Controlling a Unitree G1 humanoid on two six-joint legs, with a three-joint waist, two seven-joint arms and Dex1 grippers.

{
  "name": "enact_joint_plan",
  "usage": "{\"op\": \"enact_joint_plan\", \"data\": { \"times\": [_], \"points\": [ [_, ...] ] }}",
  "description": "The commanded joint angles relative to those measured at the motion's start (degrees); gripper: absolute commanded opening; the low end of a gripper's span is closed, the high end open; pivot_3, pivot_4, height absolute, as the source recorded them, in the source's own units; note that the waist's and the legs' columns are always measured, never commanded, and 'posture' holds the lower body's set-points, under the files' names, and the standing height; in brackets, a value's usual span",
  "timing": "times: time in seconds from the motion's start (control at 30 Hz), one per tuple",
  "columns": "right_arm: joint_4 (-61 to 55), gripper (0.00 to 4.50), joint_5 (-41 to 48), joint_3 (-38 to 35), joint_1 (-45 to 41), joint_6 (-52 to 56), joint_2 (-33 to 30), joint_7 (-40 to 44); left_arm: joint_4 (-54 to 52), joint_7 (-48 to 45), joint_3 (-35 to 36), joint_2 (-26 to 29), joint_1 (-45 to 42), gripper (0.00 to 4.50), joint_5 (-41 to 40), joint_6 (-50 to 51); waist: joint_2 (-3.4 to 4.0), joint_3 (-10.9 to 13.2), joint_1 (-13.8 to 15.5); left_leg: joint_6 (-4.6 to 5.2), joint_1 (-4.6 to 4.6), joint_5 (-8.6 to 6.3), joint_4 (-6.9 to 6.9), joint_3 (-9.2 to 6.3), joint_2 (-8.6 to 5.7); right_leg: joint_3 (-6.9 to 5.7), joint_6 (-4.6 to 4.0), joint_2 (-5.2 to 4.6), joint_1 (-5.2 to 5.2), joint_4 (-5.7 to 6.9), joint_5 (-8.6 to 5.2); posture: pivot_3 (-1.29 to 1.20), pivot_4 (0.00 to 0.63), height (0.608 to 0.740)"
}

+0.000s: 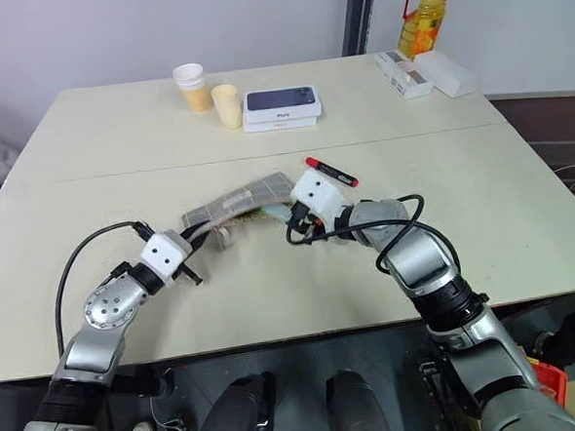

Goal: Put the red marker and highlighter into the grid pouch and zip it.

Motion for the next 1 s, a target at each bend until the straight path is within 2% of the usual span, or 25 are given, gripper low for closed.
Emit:
{"op": "enact_joint_plan", "data": {
  "times": [0.03, 0.13, 0.37, 0.53, 0.73, 1.0],
  "points": [
    [-5.05, 0.87, -0.87, 2.86, -2.18, -0.74, -0.93, 2.53, -3.8, -2.82, -1.77, 1.13, -0.07, 0.0, -0.2, -1.94, 0.0, 0.0, -0.04, 0.0, -0.01, 0.0, -0.01, 0.0, 0.0, 0.0, 0.0, 0.0, -0.01, 0.0, 0.0, 0.0, 0.15, 0.74],
    [-4.95, 0.87, -0.79, 2.51, -2.8, -0.14, 0.05, 2.07, -3.78, -2.57, -1.46, 1.1, -0.15, 0.0, -0.19, -1.29, 0.0, 0.0, 0.03, 0.0, -0.01, 0.0, 0.01, -0.02, 0.01, 0.0, -0.01, -0.01, 0.0, 0.0, 0.0, 0.0, 0.15, 0.74],
    [-4.87, 4.36, 0.39, -2.68, -1.77, -0.83, -1.25, 1.77, -3.55, 3.13, 2.18, -0.83, 0.2, 0.0, -0.57, 4.37, 0.0, 0.0, 0.06, 0.0, -0.02, 0.0, 0.03, -0.02, 0.0, -0.01, 0.0, -0.01, 0.0, 0.0, 0.0, 0.0, 0.15, 0.74],
    [-0.05, 4.36, 2.74, -11.26, -0.81, -1.04, -1.68, -0.24, -2.04, 9.26, 5.9, -2.89, -0.28, 0.0, 0.02, 10.11, -0.03, 0.01, 0.1, 0.0, -0.01, 0.0, 0.06, -0.02, 0.0, -0.03, 0.02, 0.0, 0.03, 0.0, 0.01, 0.0, 0.15, 0.74],
    [23.15, 4.36, 0.04, -18.58, -6.05, -8.36, 2.48, -10.92, -0.93, 13.8, 6.31, -4.96, -1.49, 0.0, 0.89, 13.67, -0.03, 0.01, -0.03, 0.01, 0.08, 0.0, 0.07, 0.02, -0.01, -0.02, 0.02, 0.03, 0.12, 0.03, 0.01, 0.0, 0.15, 0.74],
    [49.93, 4.36, -0.44, -20.18, -13.72, -21.96, 5.75, -10.58, -2.36, 14.47, 4.77, -5.98, -1.36, 0.0, 1.8, 14.88, -0.02, 0.01, -0.12, 0.01, 0.07, 0.0, 0.04, 0.07, 0.01, 0.0, 0.02, 0.1, 0.11, 0.03, 0.01, 0.0, 0.15, 0.74]
  ]
}}
